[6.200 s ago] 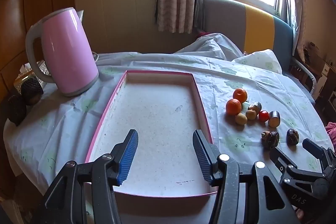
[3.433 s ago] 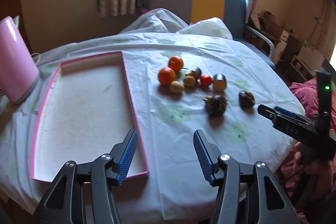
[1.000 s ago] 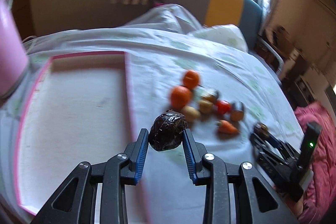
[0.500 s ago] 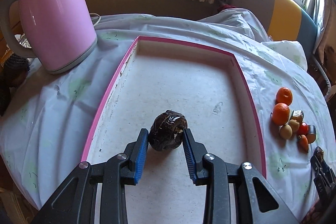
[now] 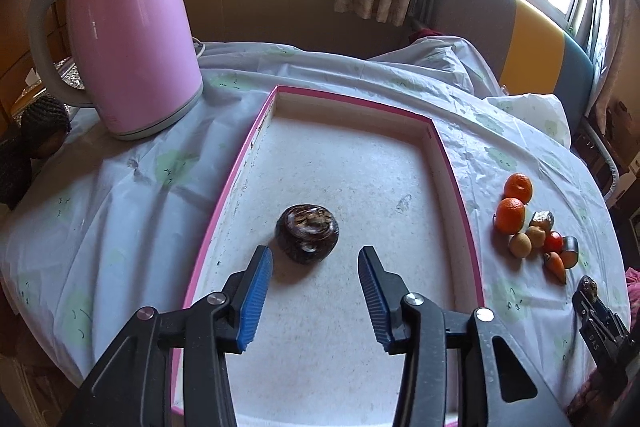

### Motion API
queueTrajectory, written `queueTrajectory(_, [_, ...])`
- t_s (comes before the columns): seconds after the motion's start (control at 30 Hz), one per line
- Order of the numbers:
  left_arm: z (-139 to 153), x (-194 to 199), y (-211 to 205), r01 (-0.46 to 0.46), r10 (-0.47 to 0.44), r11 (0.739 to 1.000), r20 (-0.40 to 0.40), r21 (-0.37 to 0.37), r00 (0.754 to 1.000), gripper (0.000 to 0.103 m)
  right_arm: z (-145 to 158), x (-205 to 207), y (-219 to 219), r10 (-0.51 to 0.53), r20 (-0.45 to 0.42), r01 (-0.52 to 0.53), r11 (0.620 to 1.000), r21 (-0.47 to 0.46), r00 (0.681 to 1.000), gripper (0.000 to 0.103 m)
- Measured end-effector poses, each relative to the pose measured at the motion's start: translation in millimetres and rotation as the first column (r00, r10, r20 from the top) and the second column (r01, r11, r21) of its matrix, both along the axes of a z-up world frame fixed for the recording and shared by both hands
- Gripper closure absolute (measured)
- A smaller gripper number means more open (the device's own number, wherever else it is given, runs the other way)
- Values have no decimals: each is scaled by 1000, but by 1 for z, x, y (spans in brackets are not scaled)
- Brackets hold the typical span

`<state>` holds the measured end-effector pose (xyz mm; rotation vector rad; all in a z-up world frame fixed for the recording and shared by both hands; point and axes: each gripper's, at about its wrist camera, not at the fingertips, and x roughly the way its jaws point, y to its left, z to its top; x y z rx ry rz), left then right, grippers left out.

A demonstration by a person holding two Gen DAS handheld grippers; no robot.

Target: Organize fruits

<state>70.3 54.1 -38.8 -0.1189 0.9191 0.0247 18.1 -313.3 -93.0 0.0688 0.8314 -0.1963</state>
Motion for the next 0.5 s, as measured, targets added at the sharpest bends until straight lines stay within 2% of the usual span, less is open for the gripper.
queueTrajectory(0.3, [8,-17,9,4,-3,1000,26,-2,1000,57,10,-15,10,40,-22,-38,995,91,999,56])
queueTrajectory(0.5, [7,-22,24,-24,25,999,25,-25,999,57,34,-20,41,134,28,-137,980,142,991,56])
